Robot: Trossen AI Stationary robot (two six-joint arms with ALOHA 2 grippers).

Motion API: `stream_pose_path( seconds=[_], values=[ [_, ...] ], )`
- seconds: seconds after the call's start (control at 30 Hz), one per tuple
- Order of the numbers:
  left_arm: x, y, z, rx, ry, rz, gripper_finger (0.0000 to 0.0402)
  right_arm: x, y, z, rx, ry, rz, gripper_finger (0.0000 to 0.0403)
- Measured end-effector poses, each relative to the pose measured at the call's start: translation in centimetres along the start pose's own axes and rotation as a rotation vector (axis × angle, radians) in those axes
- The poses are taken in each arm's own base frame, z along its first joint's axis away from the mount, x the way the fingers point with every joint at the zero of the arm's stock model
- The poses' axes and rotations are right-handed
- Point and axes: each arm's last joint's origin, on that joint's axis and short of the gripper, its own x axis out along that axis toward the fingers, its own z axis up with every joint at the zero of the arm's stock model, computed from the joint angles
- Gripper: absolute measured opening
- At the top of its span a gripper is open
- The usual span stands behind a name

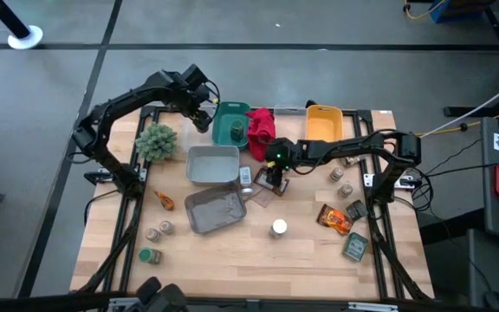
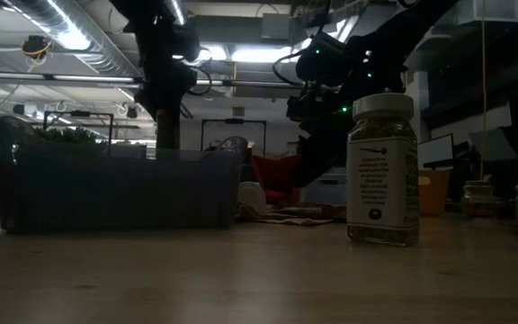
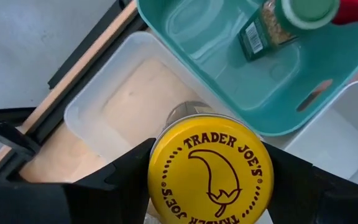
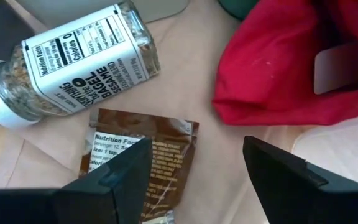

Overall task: Sort spices by type
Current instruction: Put the yellow seasoning bottle into the left transparent bin

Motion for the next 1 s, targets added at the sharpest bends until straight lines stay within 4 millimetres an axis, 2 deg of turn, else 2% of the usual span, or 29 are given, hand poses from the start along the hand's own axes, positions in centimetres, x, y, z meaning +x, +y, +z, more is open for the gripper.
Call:
stream_pose_path(
  seconds=[0.3,0.63,1.0],
  values=[
    [3.3,0.0,-0.5,-0.04,-0.064,0.005,0.0241,0.0,0.0,0.0,0.001,0.003,0.001,0.025],
    [6.4,-0.1,-2.9,-0.018,0.024,0.004,0.0241,0.0,0.0,0.0,0.0,0.005,0.009,0.025],
    [7.9,-0.2,-3.9,-0.043,0.038,0.004,0.0241,0.0,0.0,0.0,0.0,0.004,0.009,0.025]
  ],
)
